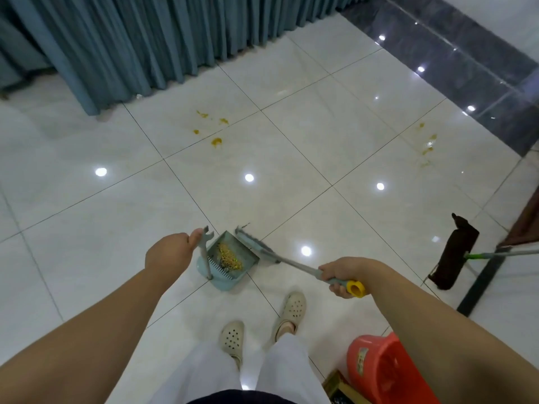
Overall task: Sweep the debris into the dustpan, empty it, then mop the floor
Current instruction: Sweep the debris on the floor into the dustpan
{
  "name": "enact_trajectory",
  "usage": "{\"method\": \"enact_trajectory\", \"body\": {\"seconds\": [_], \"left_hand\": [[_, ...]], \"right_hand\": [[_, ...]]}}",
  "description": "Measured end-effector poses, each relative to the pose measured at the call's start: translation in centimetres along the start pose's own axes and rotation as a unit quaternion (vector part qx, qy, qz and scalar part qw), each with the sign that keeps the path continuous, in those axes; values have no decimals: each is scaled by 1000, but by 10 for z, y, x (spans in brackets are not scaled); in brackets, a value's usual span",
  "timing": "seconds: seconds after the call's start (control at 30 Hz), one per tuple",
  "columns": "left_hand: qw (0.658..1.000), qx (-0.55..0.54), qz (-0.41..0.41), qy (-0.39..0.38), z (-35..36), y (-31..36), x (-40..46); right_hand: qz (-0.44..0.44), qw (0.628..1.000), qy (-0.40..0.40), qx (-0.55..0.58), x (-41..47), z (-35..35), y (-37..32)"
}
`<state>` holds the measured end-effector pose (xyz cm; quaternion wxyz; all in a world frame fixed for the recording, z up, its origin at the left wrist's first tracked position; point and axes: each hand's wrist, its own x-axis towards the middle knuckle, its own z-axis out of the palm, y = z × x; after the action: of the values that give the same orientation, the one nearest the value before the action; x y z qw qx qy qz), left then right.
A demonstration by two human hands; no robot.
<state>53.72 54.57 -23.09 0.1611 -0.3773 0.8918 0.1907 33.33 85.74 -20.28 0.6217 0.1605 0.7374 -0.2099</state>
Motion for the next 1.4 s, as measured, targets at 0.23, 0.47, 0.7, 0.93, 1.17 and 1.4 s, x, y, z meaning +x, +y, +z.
{"method": "enact_trajectory", "body": {"seconds": [0.23,0.47,0.7,0.93,1.17,1.4], "left_hand": [[1000,-14,7,-4,3,-16,-10],[1000,-12,7,9,2,-33,-26],[999,-34,-9,14,0,-62,-41],[1000,-3,-21,10,-3,-85,-49],[999,-4,-36,7,5,-88,-52],[1000,0,-27,1,9,-71,-45]], "right_hand": [[-12,999,-22,-33,-38,6,14],[-32,999,36,2,-41,6,16],[-30,989,94,108,-20,-5,0],[-37,980,116,158,17,4,-18],[-21,989,75,129,22,32,-11],[-11,999,13,30,3,80,2]]}}
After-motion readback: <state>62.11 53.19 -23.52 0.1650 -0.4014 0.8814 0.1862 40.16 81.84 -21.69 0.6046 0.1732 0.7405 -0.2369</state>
